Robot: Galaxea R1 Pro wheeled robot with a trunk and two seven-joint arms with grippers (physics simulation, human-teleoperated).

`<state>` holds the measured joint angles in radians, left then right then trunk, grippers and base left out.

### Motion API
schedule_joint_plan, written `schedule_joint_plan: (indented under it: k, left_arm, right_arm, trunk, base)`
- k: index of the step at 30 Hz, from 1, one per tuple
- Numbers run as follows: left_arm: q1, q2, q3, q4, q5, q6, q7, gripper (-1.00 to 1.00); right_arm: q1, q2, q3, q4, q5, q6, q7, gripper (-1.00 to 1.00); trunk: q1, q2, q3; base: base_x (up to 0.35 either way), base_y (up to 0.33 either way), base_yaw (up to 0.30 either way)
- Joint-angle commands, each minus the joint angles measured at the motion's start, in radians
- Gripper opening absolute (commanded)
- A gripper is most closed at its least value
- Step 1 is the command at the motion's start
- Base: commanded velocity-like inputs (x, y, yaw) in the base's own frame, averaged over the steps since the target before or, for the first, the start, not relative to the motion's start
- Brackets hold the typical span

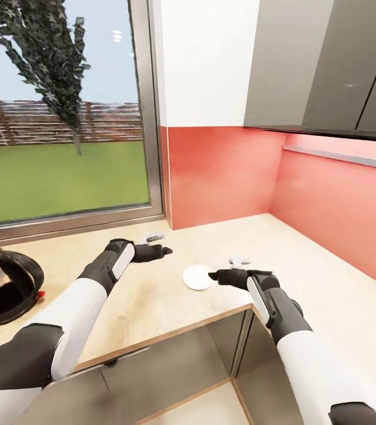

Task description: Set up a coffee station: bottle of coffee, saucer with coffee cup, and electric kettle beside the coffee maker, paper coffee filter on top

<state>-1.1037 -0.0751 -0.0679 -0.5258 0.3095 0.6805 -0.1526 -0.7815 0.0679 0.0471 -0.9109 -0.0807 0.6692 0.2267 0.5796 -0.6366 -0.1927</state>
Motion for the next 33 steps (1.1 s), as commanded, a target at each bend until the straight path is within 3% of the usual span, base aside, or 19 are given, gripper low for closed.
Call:
schedule_joint_plan:
  k: [1,20,24,33]
  left_arm:
    - [-0.001,0.001,-0.001,-0.001,-0.002,0.004,-0.002,1.00]
    - [0.043,0.000,-0.002,0.000,0.000,0.001,-0.005,1.00]
    - [0.057,0.000,0.000,0.000,0.000,0.000,-0.008,1.00]
    - [0.071,0.000,0.000,0.004,-0.002,-0.001,-0.121,1.00]
  right_arm:
    - [0.001,0.000,0.002,-0.001,-0.008,0.006,-0.003,1.00]
    - [0.062,0.003,0.012,-0.001,-0.010,0.006,-0.003,1.00]
    - [0.069,0.012,0.030,-0.001,-0.011,0.006,-0.003,1.00]
    - [0.080,0.025,0.039,-0.001,-0.011,0.006,-0.002,1.00]
  trunk:
    - [0.001,-0.001,-0.002]
    - [0.001,-0.001,-0.002]
    - [0.001,-0.001,-0.002]
    - [0.001,-0.001,-0.002]
  base:
    - [0.262,0.000,0.000]
    - [0.145,0.000,0.000]
    - [0.019,0.000,0.000]
    - [0.001,0.000,0.000]
